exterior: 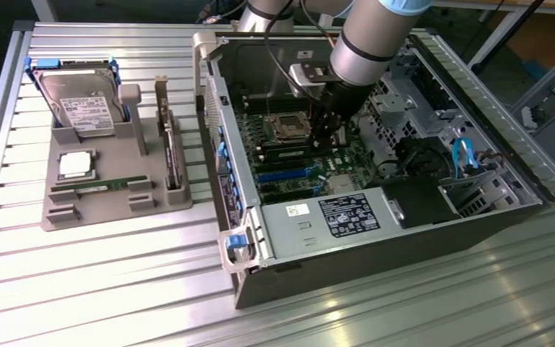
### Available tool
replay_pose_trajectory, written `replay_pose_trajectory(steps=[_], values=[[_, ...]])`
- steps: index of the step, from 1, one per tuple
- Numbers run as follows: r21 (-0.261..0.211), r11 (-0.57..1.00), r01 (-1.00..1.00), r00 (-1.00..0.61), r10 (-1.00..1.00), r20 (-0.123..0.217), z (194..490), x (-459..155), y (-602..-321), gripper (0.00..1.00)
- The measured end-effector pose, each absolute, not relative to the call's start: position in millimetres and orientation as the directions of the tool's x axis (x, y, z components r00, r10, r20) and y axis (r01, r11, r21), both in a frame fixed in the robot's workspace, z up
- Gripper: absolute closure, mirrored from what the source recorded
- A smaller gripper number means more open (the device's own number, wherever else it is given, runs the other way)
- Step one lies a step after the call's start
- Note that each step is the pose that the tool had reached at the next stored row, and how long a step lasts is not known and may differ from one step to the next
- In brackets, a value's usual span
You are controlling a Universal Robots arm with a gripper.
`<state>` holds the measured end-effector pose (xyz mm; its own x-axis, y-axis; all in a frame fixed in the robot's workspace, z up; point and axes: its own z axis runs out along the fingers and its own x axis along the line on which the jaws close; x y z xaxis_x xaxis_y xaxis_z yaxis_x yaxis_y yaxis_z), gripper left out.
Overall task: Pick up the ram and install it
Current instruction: 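Insert the ram into the slot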
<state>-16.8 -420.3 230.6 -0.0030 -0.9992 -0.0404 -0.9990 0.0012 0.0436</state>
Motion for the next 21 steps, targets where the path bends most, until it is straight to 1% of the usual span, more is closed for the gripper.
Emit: replay_pose_trajectory(steps=[1, 2, 3, 5, 11, 21], values=[[0.044, 0.001, -0.999, -0.003, -0.999, -0.04, 231, -17, -420, 0.8], [0.044, 0.001, -0.999, -0.003, -0.999, -0.04, 231, -17, -420, 0.8], [0.044, 0.001, -0.999, -0.003, -0.999, -0.04, 231, -17, -420, 0.74], [0.044, 0.001, -0.999, -0.003, -0.999, -0.04, 231, -17, -420, 0.74], [0.044, 0.001, -0.999, -0.003, -0.999, -0.04, 245, -17, -420, 0.74], [0.044, 0.001, -0.999, -0.003, -0.999, -0.04, 275, -17, -420, 0.74]])
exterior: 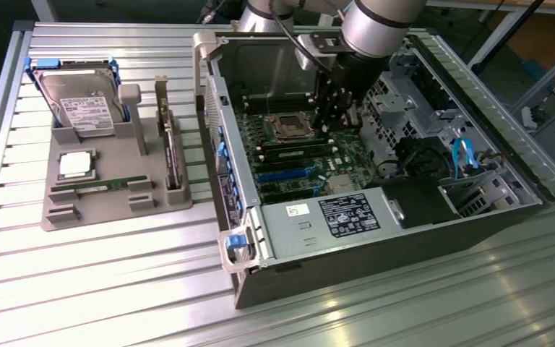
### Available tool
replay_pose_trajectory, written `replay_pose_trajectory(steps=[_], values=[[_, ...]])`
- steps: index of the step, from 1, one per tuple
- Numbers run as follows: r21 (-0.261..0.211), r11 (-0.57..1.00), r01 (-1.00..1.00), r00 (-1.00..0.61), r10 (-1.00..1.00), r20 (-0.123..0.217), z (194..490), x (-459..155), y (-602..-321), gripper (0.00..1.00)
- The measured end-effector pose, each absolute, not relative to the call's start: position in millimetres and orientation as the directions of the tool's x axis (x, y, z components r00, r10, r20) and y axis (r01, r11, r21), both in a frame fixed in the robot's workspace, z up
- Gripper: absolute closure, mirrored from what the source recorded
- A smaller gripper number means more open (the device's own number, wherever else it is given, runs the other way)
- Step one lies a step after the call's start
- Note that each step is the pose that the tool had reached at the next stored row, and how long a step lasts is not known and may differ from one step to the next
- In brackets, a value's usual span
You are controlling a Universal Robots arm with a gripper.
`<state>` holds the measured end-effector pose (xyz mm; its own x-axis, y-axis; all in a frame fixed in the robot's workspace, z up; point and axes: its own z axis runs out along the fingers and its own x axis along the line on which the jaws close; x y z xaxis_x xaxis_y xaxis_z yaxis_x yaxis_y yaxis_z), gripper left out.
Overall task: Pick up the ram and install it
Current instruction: 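Insert the ram into the slot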
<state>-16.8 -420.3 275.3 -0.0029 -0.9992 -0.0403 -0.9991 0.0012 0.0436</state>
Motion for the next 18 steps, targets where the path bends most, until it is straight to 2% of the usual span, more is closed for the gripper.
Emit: replay_pose_trajectory(steps=[18], values=[[0.044, 0.001, -0.999, -0.003, -0.999, -0.04, 330, -17, -420, 0.74]])
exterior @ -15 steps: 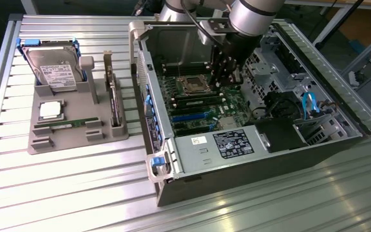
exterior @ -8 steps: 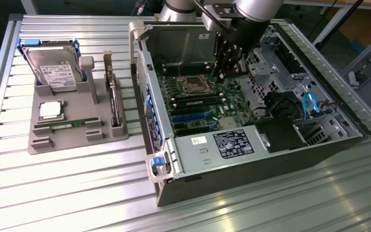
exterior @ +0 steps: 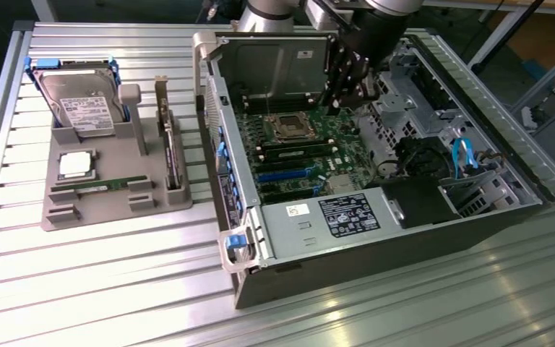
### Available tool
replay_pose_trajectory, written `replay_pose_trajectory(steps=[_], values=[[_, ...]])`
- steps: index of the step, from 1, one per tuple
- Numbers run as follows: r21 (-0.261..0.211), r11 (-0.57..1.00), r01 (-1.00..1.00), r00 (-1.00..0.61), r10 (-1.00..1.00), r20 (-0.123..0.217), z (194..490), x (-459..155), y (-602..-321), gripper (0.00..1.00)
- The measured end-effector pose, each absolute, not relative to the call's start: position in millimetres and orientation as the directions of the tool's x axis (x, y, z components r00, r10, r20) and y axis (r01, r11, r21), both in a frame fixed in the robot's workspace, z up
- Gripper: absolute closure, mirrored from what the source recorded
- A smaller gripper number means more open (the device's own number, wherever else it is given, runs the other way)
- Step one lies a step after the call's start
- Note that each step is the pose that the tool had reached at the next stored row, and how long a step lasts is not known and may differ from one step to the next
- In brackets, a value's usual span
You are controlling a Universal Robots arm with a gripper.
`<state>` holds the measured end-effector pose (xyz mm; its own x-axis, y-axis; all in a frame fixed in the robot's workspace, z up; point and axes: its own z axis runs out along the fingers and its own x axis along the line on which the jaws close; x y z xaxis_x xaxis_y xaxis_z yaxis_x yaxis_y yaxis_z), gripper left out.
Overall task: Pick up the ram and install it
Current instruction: 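Insert the ram into the slot, then press down the ram until it locks into place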
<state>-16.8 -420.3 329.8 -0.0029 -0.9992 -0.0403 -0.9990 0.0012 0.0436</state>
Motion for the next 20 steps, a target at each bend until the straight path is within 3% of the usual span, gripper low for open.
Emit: replay_pose_trajectory(steps=[17, 18, 20], values=[[0.044, 0.001, -0.999, -0.003, -0.999, -0.04, 334.7, -16.8, -420.3, 0.74], [0.044, 0.001, -0.999, -0.003, -0.999, -0.04, 334.7, -16.8, -420.3, 0.75], [0.044, 0.001, -0.999, -0.003, -0.999, -0.04, 334.7, -16.8, -420.3, 0.9]])
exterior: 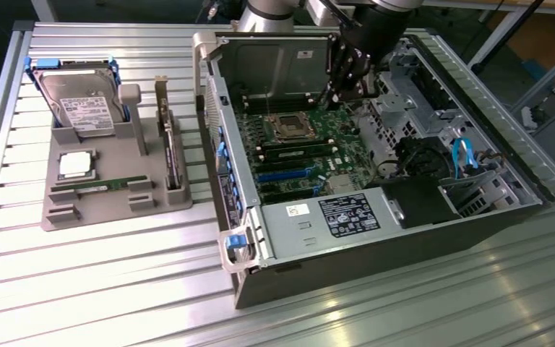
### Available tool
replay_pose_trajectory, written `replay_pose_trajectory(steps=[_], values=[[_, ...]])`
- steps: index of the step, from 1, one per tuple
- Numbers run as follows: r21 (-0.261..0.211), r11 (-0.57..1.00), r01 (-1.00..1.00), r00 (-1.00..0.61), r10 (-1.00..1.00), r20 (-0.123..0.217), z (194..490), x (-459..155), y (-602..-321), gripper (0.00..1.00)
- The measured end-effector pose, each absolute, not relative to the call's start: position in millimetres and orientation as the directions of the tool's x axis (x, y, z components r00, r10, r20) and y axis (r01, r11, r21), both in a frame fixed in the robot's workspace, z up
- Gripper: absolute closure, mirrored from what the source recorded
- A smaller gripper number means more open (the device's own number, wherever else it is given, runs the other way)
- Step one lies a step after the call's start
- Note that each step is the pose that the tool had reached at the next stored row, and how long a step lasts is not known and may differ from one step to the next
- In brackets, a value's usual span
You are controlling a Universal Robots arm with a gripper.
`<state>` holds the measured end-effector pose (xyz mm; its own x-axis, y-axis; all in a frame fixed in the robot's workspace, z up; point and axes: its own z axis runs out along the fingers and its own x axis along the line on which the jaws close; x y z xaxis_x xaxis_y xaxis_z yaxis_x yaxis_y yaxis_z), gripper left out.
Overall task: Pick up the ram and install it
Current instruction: 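Press down the ram until it locks into place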
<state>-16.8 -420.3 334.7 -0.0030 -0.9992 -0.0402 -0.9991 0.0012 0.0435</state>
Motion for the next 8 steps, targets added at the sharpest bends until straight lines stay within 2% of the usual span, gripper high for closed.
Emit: replay_pose_trajectory(steps=[8], values=[[0.044, 0.001, -0.999, -0.003, -0.999, -0.04, 334.6, -13.7, -420.4, 0.9]])
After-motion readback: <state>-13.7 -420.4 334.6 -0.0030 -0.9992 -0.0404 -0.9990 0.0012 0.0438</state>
